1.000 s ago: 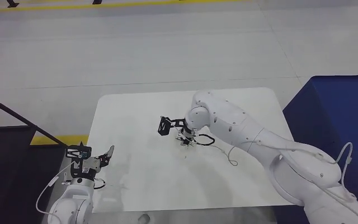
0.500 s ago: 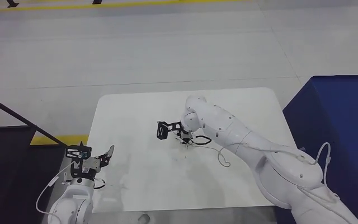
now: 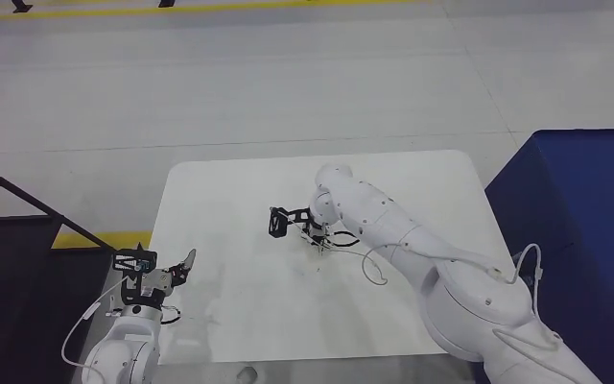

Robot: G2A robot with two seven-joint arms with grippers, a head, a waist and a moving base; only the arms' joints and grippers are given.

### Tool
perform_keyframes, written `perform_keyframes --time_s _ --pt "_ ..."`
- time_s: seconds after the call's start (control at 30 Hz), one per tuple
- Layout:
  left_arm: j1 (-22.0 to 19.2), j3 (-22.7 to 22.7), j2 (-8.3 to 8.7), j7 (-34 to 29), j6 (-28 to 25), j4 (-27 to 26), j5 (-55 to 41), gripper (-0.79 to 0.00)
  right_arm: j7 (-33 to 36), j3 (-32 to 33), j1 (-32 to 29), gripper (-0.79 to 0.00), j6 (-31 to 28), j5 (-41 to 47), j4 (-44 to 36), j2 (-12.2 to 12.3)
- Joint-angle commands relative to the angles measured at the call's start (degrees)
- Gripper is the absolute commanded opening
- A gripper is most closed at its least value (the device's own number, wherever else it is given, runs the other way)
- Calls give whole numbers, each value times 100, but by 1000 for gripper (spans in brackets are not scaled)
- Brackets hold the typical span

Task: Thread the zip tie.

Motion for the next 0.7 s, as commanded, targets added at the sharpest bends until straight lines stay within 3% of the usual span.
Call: perform_keyframes --time_s 0.0,0.67 --pt "0 0 0 0 0 0 0 0 -78 0 3 -711 -41 -48 129 -52" --pt "0 0 0 0 0 0 0 0 -683 0 90 -736 -110 -557 726 -416"
